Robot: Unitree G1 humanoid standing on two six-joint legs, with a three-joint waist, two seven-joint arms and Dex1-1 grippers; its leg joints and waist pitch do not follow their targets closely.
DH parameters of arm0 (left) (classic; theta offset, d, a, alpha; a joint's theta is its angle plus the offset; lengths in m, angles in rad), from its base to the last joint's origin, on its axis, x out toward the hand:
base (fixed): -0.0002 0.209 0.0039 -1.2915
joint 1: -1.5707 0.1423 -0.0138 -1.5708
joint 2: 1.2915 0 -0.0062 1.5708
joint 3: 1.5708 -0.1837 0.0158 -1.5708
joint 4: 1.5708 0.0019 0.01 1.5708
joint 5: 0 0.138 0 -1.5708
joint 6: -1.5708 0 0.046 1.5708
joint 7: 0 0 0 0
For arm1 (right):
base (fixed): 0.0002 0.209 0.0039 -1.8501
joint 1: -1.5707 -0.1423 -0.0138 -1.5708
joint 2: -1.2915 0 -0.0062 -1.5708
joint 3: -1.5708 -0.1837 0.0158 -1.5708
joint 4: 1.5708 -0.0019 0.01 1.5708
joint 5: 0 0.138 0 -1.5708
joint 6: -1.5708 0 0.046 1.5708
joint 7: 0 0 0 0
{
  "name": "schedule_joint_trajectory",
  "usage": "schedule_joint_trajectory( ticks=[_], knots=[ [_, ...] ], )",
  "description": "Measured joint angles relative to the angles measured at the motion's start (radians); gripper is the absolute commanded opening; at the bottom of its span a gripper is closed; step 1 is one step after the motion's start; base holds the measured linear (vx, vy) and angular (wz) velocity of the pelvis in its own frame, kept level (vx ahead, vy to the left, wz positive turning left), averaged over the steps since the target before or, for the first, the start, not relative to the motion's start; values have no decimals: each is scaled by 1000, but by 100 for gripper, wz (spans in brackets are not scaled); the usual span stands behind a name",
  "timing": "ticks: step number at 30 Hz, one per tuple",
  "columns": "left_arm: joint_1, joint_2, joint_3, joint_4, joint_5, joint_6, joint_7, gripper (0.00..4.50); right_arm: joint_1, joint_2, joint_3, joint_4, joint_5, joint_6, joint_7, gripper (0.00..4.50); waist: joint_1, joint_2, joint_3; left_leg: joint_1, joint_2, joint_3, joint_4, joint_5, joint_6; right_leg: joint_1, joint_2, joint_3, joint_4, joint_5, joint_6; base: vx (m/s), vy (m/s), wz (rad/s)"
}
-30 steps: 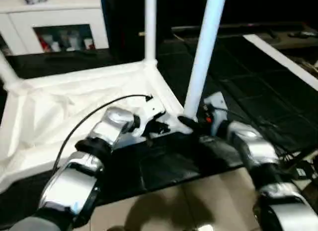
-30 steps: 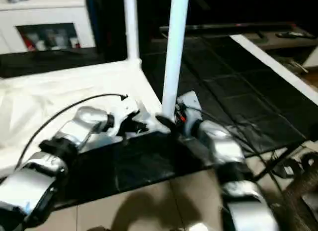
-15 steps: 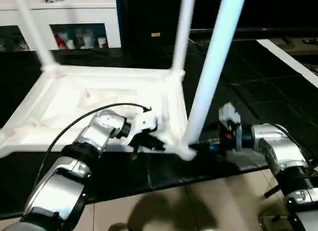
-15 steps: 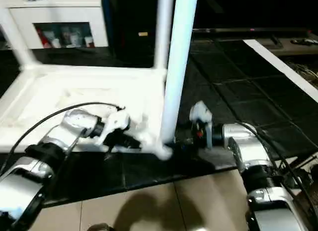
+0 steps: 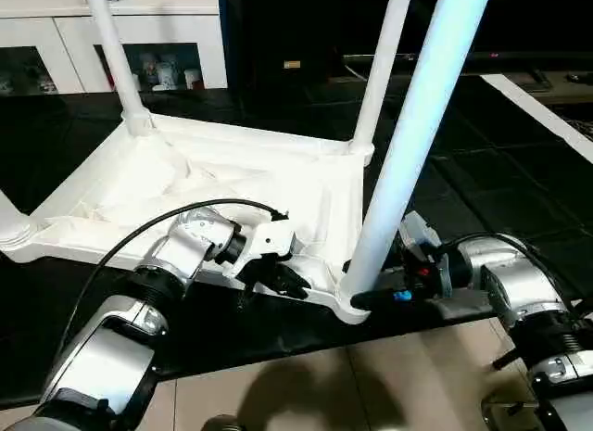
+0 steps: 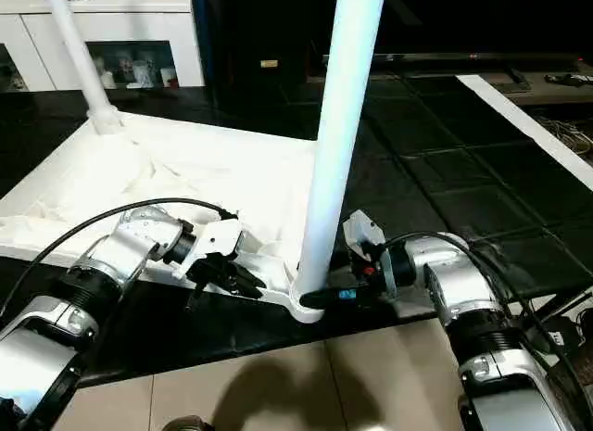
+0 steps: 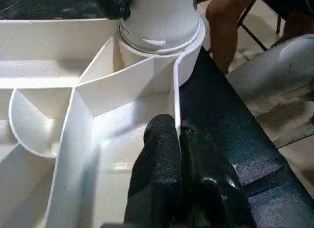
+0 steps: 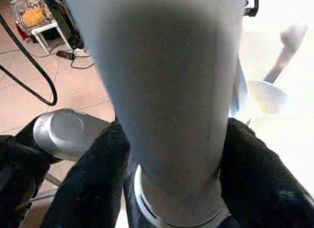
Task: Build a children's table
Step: Rotate leg to tighten
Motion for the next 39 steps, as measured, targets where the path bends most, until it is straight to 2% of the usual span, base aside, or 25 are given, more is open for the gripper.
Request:
schedule_joint_trajectory(
  ticks=[4,8,14,19,21,22,23,26,28,30,32,36,37,39],
  knots=[
    [6,0,-1,-9,-2,-3,-1,0,-1,-2,0,0,1,0,4,216,1,0,0,0,0,0,0,0,0,0,0,0,0,0,0,0,0,0],
    [7,0,-2,-9,-5,-5,0,0,-1,-2,0,0,1,-1,4,205,1,0,0,0,0,0,0,0,0,0,0,0,0,0,0,0,0,0],
    [9,-1,-1,-9,-6,-4,3,0,5,-1,-2,-6,1,1,2,204,1,0,0,0,0,0,0,0,0,0,0,0,0,0,0,0,0,0],
    [10,-12,12,-3,-6,51,34,0,49,19,-28,-45,18,29,-68,204,1,1,-1,2,0,0,0,0,0,3,0,0,1,0,0,0,0,0],
    [5,-24,42,26,5,86,140,0,54,58,-71,-39,4,61,-211,202,-9,2,-1,7,0,0,0,0,0,8,0,1,1,-3,5,0,0,0],
    [-4,-32,49,40,14,106,184,0,54,83,-92,-34,-3,73,-283,200,-12,2,-1,14,0,0,0,0,-1,10,0,0,1,-4,6,0,0,0],
    [-20,-53,64,65,24,145,257,0,50,125,-128,-20,-8,90,-396,198,-24,2,-1,17,-1,-1,0,0,-1,12,0,0,0,-4,7,0,0,0],
    [-48,-102,99,104,22,232,395,0,22,199,-192,14,-12,131,-617,198,-61,3,-1,17,-8,-8,-2,0,-1,13,-1,-4,-11,-5,7,0,0,0],
    [-62,-134,117,120,21,278,472,0,-6,240,-226,49,-13,145,-723,198,-76,3,-1,14,-9,-16,-4,0,-1,14,-1,-8,-21,-5,7,0,0,0],
    [-82,-156,144,147,20,316,558,0,-44,292,-252,93,-14,145,-846,198,-97,4,-2,15,-10,-21,-4,0,-1,15,-1,-13,-29,-4,7,0,0,0],
    [-100,-175,156,161,19,337,624,0,-88,320,-262,135,-17,138,-943,198,-106,4,-1,12,-10,-23,-4,0,-1,13,-1,-17,-34,-2,4,0,0,0],
    [-107,-194,170,164,23,354,679,0,-119,351,-262,164,-55,111,-1038,198,-110,4,-2,11,-11,-18,-6,0,0,13,-2,-16,-33,4,-5,0,0,0],
    [-107,-194,171,164,23,354,679,0,-119,352,-262,164,-59,105,-1040,254,-108,4,-2,11,-11,-17,-8,0,0,13,-1,-17,-33,4,-6,0,0,0],
    [-109,-194,170,163,25,348,678,0,-119,355,-266,166,-58,99,-1040,267,-101,4,-2,13,-11,-16,-14,0,-1,13,-1,-17,-31,8,-6,0,0,0]
  ],
)
